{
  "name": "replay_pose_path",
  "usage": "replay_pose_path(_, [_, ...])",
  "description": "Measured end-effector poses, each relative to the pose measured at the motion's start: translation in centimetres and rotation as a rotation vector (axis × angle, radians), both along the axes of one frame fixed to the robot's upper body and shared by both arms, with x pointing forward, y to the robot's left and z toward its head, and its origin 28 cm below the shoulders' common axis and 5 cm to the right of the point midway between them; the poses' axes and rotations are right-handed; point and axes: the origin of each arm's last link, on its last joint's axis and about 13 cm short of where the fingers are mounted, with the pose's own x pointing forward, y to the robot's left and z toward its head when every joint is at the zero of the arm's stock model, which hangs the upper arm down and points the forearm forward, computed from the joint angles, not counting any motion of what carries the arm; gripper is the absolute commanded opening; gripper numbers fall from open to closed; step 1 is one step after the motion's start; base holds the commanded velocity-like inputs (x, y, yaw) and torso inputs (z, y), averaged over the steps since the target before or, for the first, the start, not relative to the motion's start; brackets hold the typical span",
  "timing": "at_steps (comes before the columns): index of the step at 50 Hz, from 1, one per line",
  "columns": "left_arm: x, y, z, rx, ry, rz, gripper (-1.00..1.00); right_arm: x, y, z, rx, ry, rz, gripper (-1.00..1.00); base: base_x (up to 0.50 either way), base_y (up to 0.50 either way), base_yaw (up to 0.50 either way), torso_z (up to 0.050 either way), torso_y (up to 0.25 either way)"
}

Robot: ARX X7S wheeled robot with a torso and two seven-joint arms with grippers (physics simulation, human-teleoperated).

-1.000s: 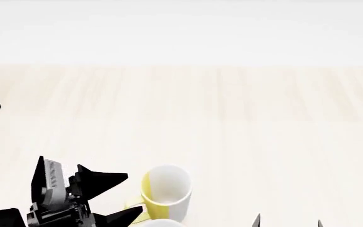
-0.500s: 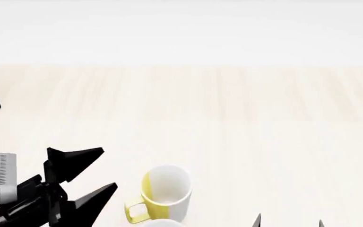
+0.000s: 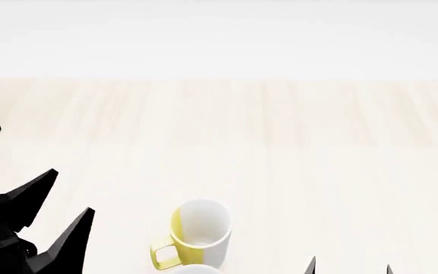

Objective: Put the yellow and white mug to the front of the white mug.

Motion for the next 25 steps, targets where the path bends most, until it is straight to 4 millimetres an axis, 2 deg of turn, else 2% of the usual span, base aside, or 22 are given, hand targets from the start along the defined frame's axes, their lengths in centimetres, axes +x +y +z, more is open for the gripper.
replay_pose_path(25, [-4.3, -1.4, 0.4, -0.220, -0.153, 0.388, 1.00, 0.0, 0.1, 0.1, 0.005, -0.011, -0.006, 1.00, 0.00, 0.00, 0.00, 0.000, 0.000])
